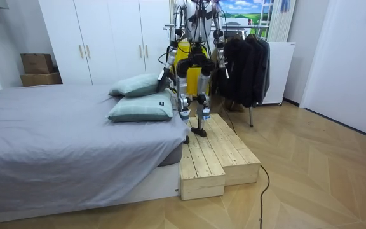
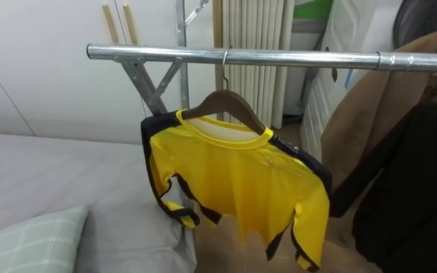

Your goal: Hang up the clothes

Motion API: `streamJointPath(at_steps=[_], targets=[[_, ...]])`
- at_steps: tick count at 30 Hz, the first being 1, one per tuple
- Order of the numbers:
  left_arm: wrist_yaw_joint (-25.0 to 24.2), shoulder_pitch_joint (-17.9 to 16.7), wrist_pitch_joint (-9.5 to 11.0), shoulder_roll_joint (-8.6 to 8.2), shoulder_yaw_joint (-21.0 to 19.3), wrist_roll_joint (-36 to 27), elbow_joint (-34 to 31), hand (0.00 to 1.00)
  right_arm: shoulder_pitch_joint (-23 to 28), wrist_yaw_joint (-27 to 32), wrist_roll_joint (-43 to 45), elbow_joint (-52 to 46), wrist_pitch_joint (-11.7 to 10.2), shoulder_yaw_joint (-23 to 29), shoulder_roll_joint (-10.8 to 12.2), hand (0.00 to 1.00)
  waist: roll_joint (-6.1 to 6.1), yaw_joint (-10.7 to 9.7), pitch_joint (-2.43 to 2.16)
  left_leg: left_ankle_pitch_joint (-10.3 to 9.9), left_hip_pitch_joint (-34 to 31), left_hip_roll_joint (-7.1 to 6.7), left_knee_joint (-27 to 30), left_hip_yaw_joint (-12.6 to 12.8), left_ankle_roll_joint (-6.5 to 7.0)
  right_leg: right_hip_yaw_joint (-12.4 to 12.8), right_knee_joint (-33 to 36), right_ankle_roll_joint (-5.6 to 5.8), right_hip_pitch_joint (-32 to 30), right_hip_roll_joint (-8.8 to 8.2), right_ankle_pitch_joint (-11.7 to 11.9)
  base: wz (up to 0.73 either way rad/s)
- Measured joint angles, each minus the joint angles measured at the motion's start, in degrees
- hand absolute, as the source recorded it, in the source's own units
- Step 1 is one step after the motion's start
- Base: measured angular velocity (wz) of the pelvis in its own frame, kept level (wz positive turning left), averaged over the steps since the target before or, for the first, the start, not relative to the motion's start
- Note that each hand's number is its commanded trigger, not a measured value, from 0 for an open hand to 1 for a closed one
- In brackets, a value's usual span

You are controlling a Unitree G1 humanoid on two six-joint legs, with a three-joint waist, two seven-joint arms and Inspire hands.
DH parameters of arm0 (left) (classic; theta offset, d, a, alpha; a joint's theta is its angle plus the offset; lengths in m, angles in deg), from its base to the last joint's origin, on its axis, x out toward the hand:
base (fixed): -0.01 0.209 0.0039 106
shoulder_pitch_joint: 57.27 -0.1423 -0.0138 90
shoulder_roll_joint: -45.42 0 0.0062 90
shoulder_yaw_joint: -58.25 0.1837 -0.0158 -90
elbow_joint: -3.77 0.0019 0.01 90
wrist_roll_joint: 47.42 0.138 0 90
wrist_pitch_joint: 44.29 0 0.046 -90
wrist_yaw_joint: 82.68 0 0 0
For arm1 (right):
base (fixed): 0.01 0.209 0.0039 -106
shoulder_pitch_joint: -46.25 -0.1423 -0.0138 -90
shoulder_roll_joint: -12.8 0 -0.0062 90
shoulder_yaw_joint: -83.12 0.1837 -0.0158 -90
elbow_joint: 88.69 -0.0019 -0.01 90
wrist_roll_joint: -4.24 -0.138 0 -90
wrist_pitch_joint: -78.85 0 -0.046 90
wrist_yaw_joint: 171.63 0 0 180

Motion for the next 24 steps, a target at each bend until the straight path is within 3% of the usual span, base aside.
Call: streamJointPath(at_steps=[4, 9, 13, 19, 24], targets=[[-1.7, 0.1, -0.3, -0.02, 0.0, 0.0, 0.1, 0.00, -0.1, -2.5, -0.3, 0.3, 1.3, -0.1, 0.1, 0.00, 0.32, 0.0, -0.21, -0.1, -0.1, -0.01, 0.0, 0.1, 0.01, -1.5, 0.0, -0.01, -0.1, -0.36, -0.2, 0.07], [-2.8, 0.2, -0.3, -0.02, 0.0, -0.1, 0.1, 0.00, -0.8, -4.7, -0.6, 0.3, 1.8, -0.1, 0.1, 0.00, 0.34, 0.0, -0.50, -0.1, -0.2, 0.00, 0.0, 0.0, 0.01, -1.2, 0.0, -0.03, 0.0, -0.26, -0.2, 0.03], [-4.5, 0.2, -0.4, 0.05, 0.0, -0.5, 0.0, 0.00, -1.6, -6.8, -0.7, 1.4, 1.9, 0.0, 0.0, 0.00, 0.20, 0.0, -0.53, -0.1, -0.3, -0.16, 0.0, -2.7, 0.02, -0.6, 0.0, -0.11, 0.1, -0.13, -0.1, 0.01], [-7.5, 0.8, -0.7, 0.10, 0.0, -10.8, 0.0, 0.00, -2.3, -7.9, -0.6, 1.5, 3.0, -0.1, 0.1, 0.00, -0.23, 0.0, -0.59, -0.1, -0.3, -0.33, 0.0, -3.1, 0.04, -0.7, 0.0, -0.11, 0.0, -0.25, -0.1, 0.00], [-9.1, 0.9, -0.7, 0.24, 0.0, -13.7, 0.0, 0.00, -2.3, -9.0, -0.4, 1.4, 3.5, -0.1, 0.0, 0.00, -0.35, 0.0, -0.57, -0.1, -0.3, -0.44, 0.0, -3.1, 0.05, -0.7, 0.0, -0.04, -0.1, -0.40, -0.2, 0.00]])
